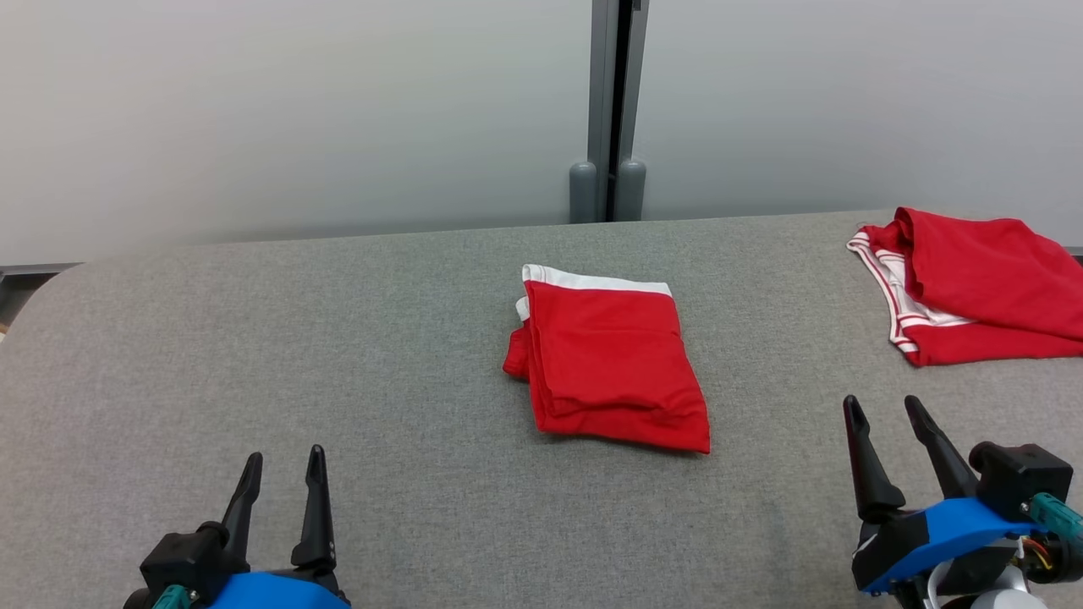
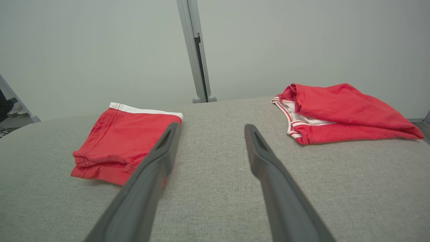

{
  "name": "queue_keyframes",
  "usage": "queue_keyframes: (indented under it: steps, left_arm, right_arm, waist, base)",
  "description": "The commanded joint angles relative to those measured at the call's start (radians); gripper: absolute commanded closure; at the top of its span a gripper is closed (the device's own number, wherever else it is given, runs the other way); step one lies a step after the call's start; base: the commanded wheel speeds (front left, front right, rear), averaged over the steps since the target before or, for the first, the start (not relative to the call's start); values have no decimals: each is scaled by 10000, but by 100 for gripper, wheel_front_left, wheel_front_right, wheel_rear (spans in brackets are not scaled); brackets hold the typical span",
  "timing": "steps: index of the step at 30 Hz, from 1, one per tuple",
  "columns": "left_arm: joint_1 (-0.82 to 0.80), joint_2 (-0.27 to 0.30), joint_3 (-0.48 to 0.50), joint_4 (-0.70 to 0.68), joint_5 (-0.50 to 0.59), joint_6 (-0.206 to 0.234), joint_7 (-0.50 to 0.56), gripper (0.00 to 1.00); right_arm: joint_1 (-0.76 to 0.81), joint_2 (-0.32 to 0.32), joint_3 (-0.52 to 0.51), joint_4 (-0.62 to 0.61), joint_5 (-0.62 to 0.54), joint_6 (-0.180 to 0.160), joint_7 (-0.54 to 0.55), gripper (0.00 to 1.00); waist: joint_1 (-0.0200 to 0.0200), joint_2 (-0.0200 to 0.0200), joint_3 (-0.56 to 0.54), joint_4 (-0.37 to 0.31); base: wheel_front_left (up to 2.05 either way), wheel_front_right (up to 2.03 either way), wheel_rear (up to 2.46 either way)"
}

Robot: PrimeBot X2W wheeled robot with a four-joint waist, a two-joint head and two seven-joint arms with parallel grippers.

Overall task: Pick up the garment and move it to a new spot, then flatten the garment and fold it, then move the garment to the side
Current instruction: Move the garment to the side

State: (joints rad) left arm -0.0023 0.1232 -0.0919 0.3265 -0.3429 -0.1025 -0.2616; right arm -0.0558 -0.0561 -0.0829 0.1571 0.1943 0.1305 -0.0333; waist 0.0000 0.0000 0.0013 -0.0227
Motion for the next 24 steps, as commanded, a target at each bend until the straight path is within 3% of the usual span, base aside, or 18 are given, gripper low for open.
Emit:
queue_keyframes:
  steps: [1, 17, 24]
  left_arm:
    - [95, -5, -1, -76, 19, 55, -38, 0]
    - [85, 90, -159, -365, 1, 278, 109, 0]
    - [-148, 182, -238, -662, 25, 303, 207, 0]
  right_arm:
    - [107, 28, -28, 31, -80, 5, -81, 0]
    - [-109, 60, 132, 260, 35, 5, 33, 0]
    - [-1575, -20, 619, 631, 794, 5, 1318, 0]
  waist:
    - [0, 0, -1, 14]
    - [0, 0, 40, 12]
    - [0, 0, 354, 96]
  base:
    - [0, 0, 0]
    - [0, 0, 0]
    - [0, 0, 0]
